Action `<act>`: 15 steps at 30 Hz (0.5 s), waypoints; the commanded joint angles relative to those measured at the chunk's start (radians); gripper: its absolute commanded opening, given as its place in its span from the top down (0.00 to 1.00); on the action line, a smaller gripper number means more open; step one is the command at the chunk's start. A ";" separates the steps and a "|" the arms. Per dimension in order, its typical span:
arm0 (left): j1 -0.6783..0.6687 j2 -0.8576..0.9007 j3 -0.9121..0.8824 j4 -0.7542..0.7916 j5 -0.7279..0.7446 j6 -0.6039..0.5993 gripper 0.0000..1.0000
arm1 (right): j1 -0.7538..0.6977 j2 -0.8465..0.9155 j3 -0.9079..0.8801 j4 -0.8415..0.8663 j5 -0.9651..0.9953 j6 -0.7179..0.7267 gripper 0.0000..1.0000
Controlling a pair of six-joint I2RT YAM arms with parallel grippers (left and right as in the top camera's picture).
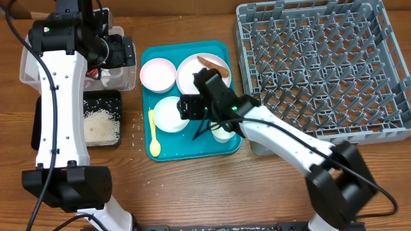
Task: Sort waste into correct bins and load items into the dishwasher
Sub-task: 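Move the left arm aside and reach the right gripper to the white bowl, then lift the white bowl with the right gripper and place it in the rack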
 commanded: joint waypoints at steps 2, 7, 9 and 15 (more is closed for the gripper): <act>-0.001 0.017 0.014 -0.002 0.018 0.009 0.11 | 0.004 0.064 0.050 0.003 0.032 0.013 0.27; -0.001 0.038 0.010 -0.003 0.018 0.008 0.10 | 0.004 0.145 0.050 0.004 0.031 0.029 0.31; -0.001 0.040 -0.001 0.001 0.018 0.008 0.09 | 0.004 0.168 0.050 0.013 0.011 0.039 0.36; -0.001 0.041 -0.030 0.011 0.017 0.008 0.08 | 0.004 0.175 0.050 0.023 -0.010 0.039 0.58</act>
